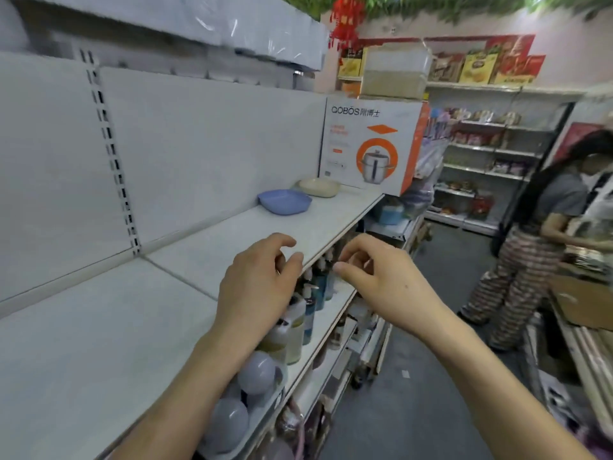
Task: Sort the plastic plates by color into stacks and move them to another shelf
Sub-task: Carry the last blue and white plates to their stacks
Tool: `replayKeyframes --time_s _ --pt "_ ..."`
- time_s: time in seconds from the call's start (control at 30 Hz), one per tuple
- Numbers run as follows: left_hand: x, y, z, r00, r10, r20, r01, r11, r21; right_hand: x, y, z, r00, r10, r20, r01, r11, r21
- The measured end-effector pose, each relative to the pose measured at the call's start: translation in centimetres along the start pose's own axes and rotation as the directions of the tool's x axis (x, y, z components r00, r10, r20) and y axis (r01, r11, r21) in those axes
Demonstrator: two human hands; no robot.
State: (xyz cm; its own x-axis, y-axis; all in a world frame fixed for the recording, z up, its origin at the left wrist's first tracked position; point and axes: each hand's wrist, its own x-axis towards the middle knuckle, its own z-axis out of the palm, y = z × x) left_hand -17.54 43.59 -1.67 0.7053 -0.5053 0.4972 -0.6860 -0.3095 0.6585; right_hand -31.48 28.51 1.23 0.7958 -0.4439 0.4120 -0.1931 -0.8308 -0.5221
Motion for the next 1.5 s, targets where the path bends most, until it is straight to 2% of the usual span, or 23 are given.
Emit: replayKeyframes --time_s 0.17,0.27,0.63,0.87,1.0,1.13,1.23,1.37,1.5 --pt "4.1 1.6 7.4 0.998 -0.004 0.064 0.005 1.0 -0.008 3.6 7.0 -2.1 0.999 0.045 0.001 -0.045 0.999 -0.002" --pt "6.9 2.3 11.1 0.998 -0.039 0.057 0.037 0.999 0.027 6.4 11.2 -3.0 1.0 0.021 0.015 -0.022 1.0 0.02" --pt "14.8 4.8 19.8 0.969 -0.205 -0.139 0.228 0.959 0.169 18.6 25.3 -6.5 0.984 -0.139 0.108 0.125 0.984 0.125" --pt "18.8 3.4 21.9 0.937 -0.25 -0.245 0.311 0.915 0.255 25.5 28.3 -3.5 0.954 -0.235 0.185 0.194 0.957 0.214" --pt "21.4 1.7 22.4 0.921 -0.267 -0.284 0.346 0.896 0.278 30.0 28.3 -1.0 0.942 -0.286 0.178 0.236 0.937 0.258" --pt "23.9 -0.1 22.1 0.892 -0.3 -0.339 0.396 0.879 0.264 34.0 27.4 1.6 0.903 -0.353 0.246 0.282 0.917 0.282" --pt "25.4 -1.1 21.7 0.879 -0.288 -0.381 0.403 0.875 0.269 37.2 27.1 3.0 0.905 -0.373 0.202 0.303 0.902 0.307" --pt "26.7 -2.4 20.5 0.875 -0.294 -0.384 0.43 0.837 0.338 41.1 28.4 4.7 0.905 -0.39 0.169 0.352 0.91 0.22" --pt "28.7 -3.6 19.2 0.861 -0.334 -0.383 0.486 0.762 0.428 46.3 30.6 6.0 0.902 -0.384 0.197 0.363 0.922 0.138"
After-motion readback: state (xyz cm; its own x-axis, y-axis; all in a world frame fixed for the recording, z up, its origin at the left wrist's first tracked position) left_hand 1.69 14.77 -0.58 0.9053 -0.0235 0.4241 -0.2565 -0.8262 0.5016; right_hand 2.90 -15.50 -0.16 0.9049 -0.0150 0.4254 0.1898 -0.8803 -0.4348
